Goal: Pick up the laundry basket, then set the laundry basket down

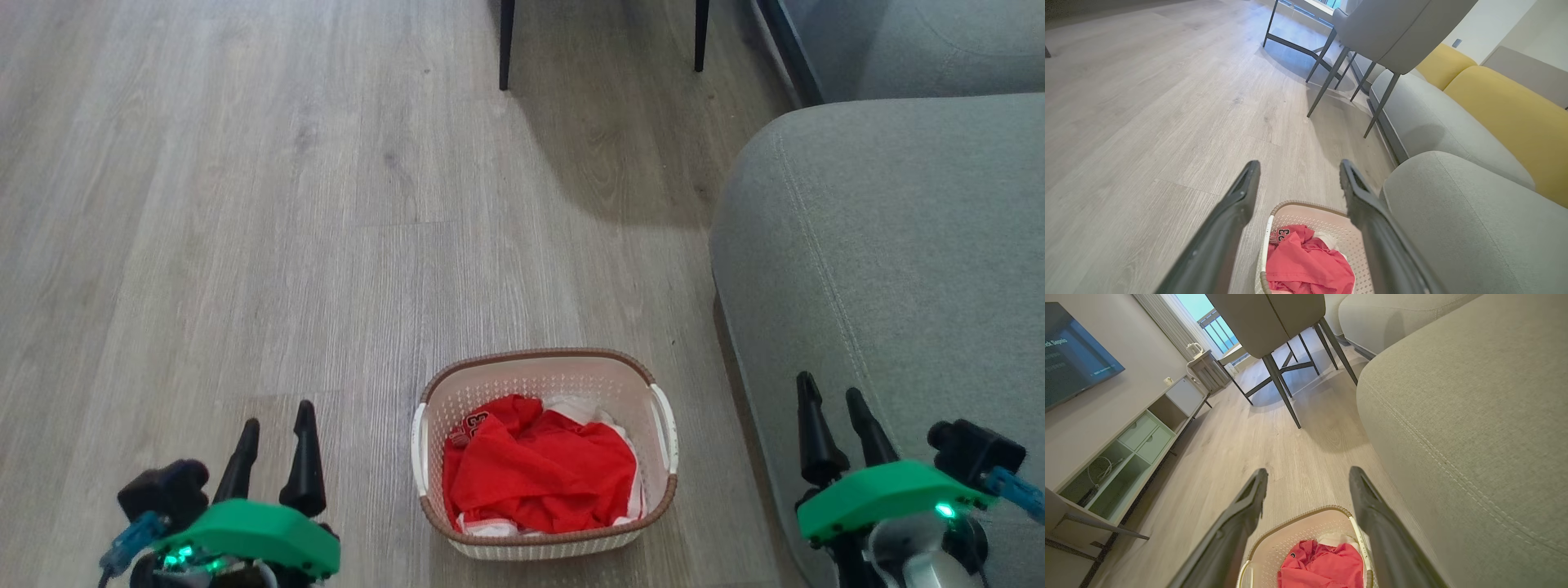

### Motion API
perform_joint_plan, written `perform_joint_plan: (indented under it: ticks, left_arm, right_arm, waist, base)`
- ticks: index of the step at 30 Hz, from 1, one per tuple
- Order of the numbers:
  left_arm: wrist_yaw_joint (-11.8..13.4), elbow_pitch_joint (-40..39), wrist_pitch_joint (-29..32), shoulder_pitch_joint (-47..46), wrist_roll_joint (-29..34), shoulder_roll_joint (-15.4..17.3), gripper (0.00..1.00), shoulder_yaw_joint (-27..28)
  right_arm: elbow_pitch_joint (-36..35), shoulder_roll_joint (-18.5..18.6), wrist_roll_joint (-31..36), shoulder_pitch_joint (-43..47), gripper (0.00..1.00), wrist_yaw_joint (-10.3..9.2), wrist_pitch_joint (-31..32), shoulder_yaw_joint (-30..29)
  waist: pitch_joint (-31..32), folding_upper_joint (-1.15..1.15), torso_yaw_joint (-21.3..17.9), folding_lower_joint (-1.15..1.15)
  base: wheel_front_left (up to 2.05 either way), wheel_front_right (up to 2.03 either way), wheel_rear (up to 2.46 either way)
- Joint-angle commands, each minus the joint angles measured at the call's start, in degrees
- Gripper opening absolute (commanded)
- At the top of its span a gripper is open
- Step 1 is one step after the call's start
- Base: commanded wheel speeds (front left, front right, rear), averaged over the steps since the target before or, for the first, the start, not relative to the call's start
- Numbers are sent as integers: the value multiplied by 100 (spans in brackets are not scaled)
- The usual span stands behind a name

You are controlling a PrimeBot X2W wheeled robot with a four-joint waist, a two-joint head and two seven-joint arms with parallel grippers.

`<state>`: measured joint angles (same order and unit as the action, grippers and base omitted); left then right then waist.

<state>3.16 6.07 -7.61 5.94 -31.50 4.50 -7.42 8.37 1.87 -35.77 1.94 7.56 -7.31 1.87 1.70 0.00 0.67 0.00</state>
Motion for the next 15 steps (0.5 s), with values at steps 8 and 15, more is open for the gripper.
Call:
perform_joint_plan:
  ticks: [8,15]
  left_arm:
    - [131,-334,-195,-122,684,106,100,14]
    - [176,-362,-312,-56,1151,106,100,-32]
  right_arm:
    - [-327,75,633,-47,100,-6,-223,189]
    - [-369,81,1108,-37,100,-6,-341,254]
  waist:
    - [-4,0,11,0]
    - [-6,0,10,0]
  base:
    - [0,0,0]
    - [0,0,0]
